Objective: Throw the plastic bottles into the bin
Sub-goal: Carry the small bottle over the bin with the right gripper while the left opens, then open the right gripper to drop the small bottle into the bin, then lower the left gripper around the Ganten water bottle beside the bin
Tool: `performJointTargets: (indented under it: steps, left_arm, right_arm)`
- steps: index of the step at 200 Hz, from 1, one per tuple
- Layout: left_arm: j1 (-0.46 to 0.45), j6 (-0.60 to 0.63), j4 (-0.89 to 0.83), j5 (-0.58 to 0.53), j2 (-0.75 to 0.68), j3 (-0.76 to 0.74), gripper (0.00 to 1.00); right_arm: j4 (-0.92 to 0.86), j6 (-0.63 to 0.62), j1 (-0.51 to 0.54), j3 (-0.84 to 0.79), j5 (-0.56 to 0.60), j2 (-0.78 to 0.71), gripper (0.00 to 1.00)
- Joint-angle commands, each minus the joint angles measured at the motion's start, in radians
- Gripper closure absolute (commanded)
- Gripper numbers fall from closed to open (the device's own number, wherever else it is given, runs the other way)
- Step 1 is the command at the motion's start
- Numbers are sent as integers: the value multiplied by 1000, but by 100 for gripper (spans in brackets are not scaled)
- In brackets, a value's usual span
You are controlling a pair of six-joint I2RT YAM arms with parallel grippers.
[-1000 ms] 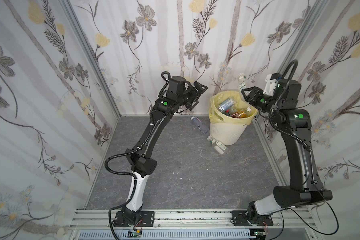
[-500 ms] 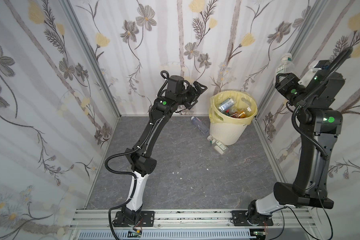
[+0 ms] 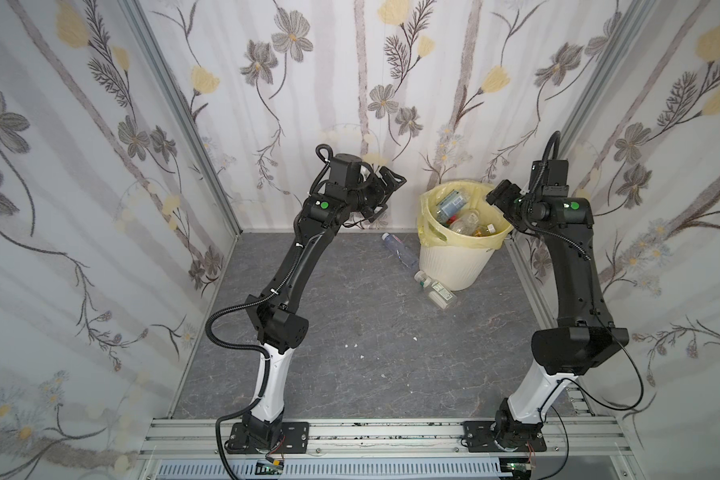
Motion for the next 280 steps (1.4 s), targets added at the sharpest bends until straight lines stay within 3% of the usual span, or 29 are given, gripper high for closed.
performJointTargets:
  steps: [1, 89, 167, 216, 280]
  left_arm:
    - [0, -8, 30, 10, 10, 6, 0]
    - [-28, -32, 36, 8, 52, 28, 0]
    - [-13, -80, 34, -63, 62, -119, 0]
    - [12, -166, 35, -101, 142, -148, 0]
    - [32, -193, 39, -72, 409, 29, 0]
  right_arm:
    - [51, -8, -3, -8, 11, -25, 0]
    - [63, -48, -7, -119, -4, -145, 0]
    - [219, -92, 24, -557, -87, -422, 0]
    - [279, -133, 139, -763, -69, -532, 0]
    - [288, -215, 341, -803, 27, -511, 0]
